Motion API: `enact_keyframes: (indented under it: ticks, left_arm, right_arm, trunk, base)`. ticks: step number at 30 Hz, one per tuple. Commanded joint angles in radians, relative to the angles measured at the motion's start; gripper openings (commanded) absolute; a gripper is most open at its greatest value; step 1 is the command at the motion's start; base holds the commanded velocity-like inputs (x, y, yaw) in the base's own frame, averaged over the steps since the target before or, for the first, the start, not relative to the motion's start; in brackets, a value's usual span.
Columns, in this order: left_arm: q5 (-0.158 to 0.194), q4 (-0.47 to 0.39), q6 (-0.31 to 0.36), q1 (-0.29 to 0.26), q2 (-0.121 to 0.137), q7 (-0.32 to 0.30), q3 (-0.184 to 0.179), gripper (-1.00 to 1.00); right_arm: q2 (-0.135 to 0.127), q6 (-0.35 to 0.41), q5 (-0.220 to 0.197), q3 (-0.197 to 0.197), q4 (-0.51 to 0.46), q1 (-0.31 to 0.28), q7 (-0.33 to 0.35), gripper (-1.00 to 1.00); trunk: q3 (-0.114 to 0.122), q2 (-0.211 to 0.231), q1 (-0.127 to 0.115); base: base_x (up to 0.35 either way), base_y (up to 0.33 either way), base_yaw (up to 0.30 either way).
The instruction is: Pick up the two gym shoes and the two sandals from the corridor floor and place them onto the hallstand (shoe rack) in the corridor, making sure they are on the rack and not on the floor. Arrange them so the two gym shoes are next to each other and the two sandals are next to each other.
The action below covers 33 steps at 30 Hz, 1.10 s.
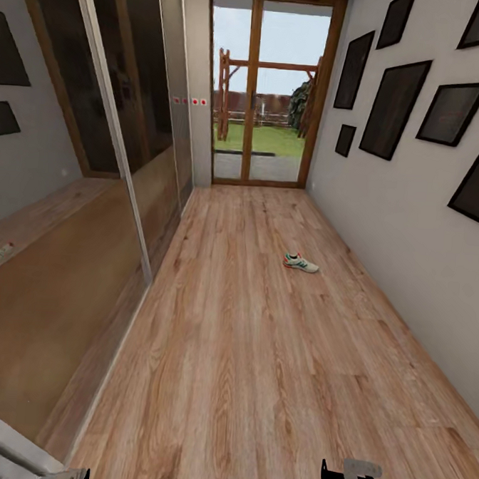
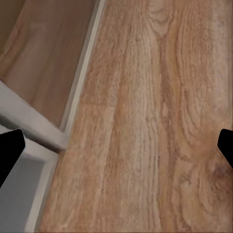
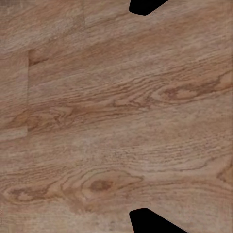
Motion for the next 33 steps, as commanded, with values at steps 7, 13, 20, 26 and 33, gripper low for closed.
enact_keyframes:
  ticks: [7,13,20,26,33]
  left_arm:
    - [0.001,0.001,-0.003,-0.001,0.0,-0.007,0.006,1.0]
    - [0.001,0.001,-0.003,-0.001,0.0,-0.007,0.006,1.0]
    - [0.001,0.001,-0.003,-0.001,0.0,-0.007,0.006,1.0]
    - [0.001,0.001,-0.003,-0.001,0.0,-0.007,0.007,1.0]
    - [0.001,0.001,-0.004,-0.001,0.0,-0.007,0.006,1.0]
  right_arm:
    - [0.0,-0.002,0.01,-0.008,0.001,-0.001,-0.004,1.0]
    - [0.0,-0.002,0.01,-0.008,0.002,-0.001,-0.005,1.0]
    - [-0.002,-0.002,0.012,-0.008,0.002,-0.001,-0.002,1.0]
    - [-0.003,-0.002,0.013,-0.007,0.003,-0.001,-0.001,1.0]
    - [-0.004,-0.002,0.013,-0.008,0.003,-0.001,-0.001,1.0]
  trunk:
    - [-0.001,0.0,0.0]
    - [-0.001,0.0,0.0]
    - [-0.001,0.0,0.0]
    - [-0.001,0.0,0.0]
    - [-0.001,0.0,0.0]
  base:
    - [0.338,0.0,-0.134]
    - [0.338,0.0,-0.023]
    - [0.338,0.0,-0.004]
    - [0.338,0.0,-0.001]
    - [0.338,0.0,0.0]
